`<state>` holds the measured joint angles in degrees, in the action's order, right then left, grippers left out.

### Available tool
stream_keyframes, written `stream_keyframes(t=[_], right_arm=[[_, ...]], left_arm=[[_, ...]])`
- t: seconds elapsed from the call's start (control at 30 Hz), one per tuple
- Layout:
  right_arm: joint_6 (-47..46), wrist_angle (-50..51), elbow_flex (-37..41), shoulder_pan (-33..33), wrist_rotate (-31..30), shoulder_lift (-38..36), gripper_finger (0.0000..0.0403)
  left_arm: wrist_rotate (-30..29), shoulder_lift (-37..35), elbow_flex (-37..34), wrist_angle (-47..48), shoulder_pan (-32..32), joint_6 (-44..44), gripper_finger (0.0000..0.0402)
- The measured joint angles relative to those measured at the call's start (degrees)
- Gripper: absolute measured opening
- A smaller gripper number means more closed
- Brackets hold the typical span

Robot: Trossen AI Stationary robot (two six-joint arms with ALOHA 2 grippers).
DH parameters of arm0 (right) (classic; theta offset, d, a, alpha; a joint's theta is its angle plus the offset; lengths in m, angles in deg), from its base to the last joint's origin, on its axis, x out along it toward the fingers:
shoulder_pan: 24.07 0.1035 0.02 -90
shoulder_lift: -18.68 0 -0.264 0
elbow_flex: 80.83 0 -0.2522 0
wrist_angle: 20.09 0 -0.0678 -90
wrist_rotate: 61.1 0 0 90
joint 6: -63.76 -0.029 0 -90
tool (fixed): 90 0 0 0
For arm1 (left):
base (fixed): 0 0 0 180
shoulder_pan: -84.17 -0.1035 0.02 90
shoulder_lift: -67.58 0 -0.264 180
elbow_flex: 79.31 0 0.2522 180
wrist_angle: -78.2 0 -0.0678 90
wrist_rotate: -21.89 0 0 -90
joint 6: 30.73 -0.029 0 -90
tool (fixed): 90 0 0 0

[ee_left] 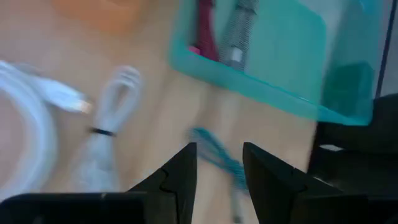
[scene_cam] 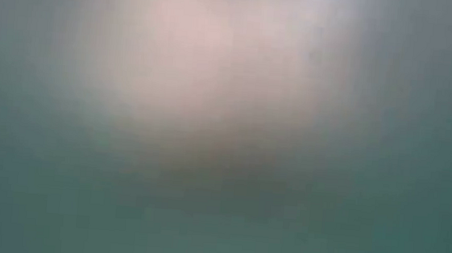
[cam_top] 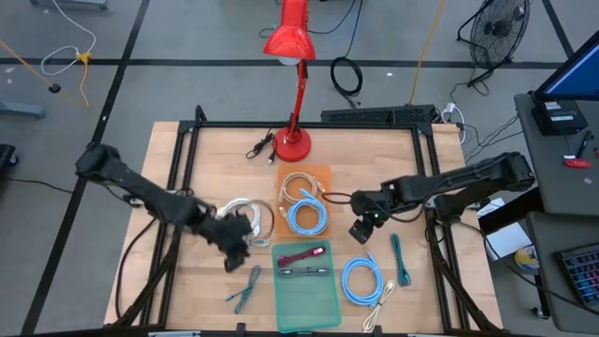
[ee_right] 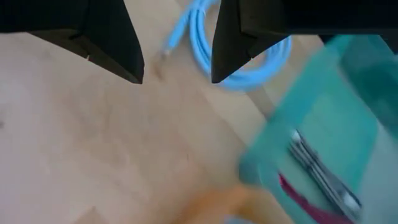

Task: Sort cables
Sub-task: Put the right blue charger cable into the blue bin

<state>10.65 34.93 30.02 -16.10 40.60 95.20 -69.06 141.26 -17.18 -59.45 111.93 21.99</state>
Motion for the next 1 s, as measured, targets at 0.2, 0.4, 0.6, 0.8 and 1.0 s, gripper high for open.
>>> stream_keyframes(t=[0.2, 0.4, 0.6, 0.8, 1.0], right_arm=[[0.6, 11.5, 1.6, 3.1, 5.1, -0.8, 0.0171], [-9.5, 20.4, 1.6, 11.6, 4.2, -5.3, 0.0162], [-27.3, 20.3, 1.6, 22.5, -2.4, -8.7, 0.0153], [-43.5, 20.4, 1.6, 30.5, -8.7, -7.2, 0.0148], [-52.6, 20.2, 1.6, 33.8, -9.0, -2.4, 0.0152]], left_arm=[[-4.4, 11.7, 10.1, -0.3, 6.6, 11.5, 0.0131], [-8.7, 19.7, 17.7, 0.4, 9.1, 16.1, 0.0131], [-9.6, 21.8, 19.3, 2.8, 9.6, 16.8, 0.0131], [-8.4, 20.0, 19.4, 8.4, 9.5, 12.5, 0.0131], [-5.1, 19.2, 19.3, 13.7, 9.9, 6.6, 0.0131]])
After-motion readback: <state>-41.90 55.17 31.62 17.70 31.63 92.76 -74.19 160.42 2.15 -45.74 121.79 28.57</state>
